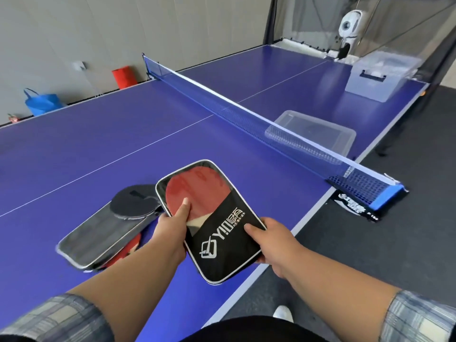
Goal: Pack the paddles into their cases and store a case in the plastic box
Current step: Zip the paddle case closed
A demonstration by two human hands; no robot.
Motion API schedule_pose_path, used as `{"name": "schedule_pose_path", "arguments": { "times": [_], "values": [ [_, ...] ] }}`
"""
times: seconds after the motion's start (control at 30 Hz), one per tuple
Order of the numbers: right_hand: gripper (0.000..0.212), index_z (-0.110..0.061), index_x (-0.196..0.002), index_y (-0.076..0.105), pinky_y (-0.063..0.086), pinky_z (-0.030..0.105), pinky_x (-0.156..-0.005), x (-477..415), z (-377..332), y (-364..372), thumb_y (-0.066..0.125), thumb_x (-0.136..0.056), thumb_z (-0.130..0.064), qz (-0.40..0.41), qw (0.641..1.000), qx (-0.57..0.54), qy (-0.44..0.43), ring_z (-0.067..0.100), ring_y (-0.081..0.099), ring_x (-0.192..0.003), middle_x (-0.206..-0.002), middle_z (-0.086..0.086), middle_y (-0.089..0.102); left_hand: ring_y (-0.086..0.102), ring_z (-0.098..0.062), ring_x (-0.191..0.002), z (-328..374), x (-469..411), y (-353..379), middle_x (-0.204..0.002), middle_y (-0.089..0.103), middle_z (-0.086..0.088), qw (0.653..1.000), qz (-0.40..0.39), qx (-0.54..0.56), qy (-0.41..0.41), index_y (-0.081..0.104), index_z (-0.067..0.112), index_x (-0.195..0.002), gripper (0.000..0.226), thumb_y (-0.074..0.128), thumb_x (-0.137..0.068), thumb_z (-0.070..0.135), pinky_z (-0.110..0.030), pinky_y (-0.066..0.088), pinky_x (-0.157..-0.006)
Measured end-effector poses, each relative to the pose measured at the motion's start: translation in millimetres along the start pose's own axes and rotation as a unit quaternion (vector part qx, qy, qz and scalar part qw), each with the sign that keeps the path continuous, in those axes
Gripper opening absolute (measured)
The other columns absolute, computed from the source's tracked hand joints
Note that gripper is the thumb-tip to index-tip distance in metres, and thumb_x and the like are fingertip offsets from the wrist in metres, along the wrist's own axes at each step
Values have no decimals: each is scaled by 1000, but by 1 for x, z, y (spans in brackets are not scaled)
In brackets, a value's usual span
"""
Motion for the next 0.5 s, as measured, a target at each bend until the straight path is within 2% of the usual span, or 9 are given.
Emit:
{"name": "schedule_pose_path", "arguments": {
  "times": [0.07, 0.1, 0.17, 0.2, 0.27, 0.37, 0.43, 0.5],
  "values": [
    [13, -27, -104, 66, 62, 35, -62, -34, -10, -42, 69, -92, -31, -5, 1000, 10, -3, 19, 76, -85, -95, -1, 78, 75, -29, -73, -12, -16, 45, -91, 76, -7, 1000, 1, -9, -29, 62, 19, -107, 56, 75, -70, 58, -52, 61, -70],
    [14, -27, -105, 65, 63, 36, -63, -50, -16, -62, 69, -92, -31, -8, 1000, 16, -2, 19, 76, -87, -96, -1, 78, 75, -26, -70, -17, -24, 67, -85, 76, -6, 999, 0, -13, -48, 63, 16, -108, 46, 72, -77, 50, -48, 61, -72],
    [15, -28, -108, 63, 62, 37, -63, -82, -26, -100, 67, -94, -30, -22, 999, 27, 12, 22, 74, -91, -102, 2, 76, 70, -19, -59, -26, -38, 107, -69, 73, -5, 996, -10, -41, -83, 64, 11, -103, 27, 66, -84, 30, -35, 59, -63],
    [16, -28, -110, 62, 62, 38, -62, -97, -29, -118, 67, -95, -30, -30, 999, 32, 23, 23, 74, -93, -105, 3, 75, 67, -18, -57, -28, -45, 125, -69, 71, -6, 993, -20, -69, -91, 62, 11, -100, 20, 65, -86, 24, -30, 56, -54],
    [20, -30, -115, 59, 61, 39, -60, -122, -35, -149, 65, -96, -29, -40, 997, 54, 45, 25, 72, -96, -110, 4, 71, 65, -17, -66, -33, -57, 157, -83, 70, -7, 987, -44, -123, -93, 59, 11, -102, 18, 66, -90, 23, -25, 50, -48],
    [24, -34, -118, 56, 61, 39, -57, -166, -43, -186, 64, -96, -29, -35, 994, 89, 55, 25, 72, -94, -113, 4, 69, 65, -19, -94, -40, -77, 199, -106, 70, -4, 973, -81, -200, -86, 62, 15, -111, 29, 68, -92, 35, -29, 52, -62],
    [21, -42, -109, 58, 63, 43, -59, -195, -44, -203, 64, -97, -26, -32, 992, 111, 52, 25, 72, -94, -114, 3, 69, 65, -19, -95, -47, -92, 225, -110, 70, -5, 968, -91, -208, -106, 61, 12, -114, 28, 66, -94, 31, -31, 54, -69],
    [31, -51, -97, 60, 64, 47, -62, -222, -42, -215, 62, -96, -20, -36, 987, 149, 49, 26, 71, -97, -113, 2, 69, 68, -17, -89, -54, -108, 249, -109, 70, -4, 968, -87, -206, -116, 60, 11, -114, 25, 66, -95, 26, -29, 57, -68]
  ]
}}
Point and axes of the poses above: each hand's wrist, its own x-axis away from the middle knuckle, its own y-axis out of the palm, z = x × y, the point moved 2 cm from there along -x, towards the middle knuckle
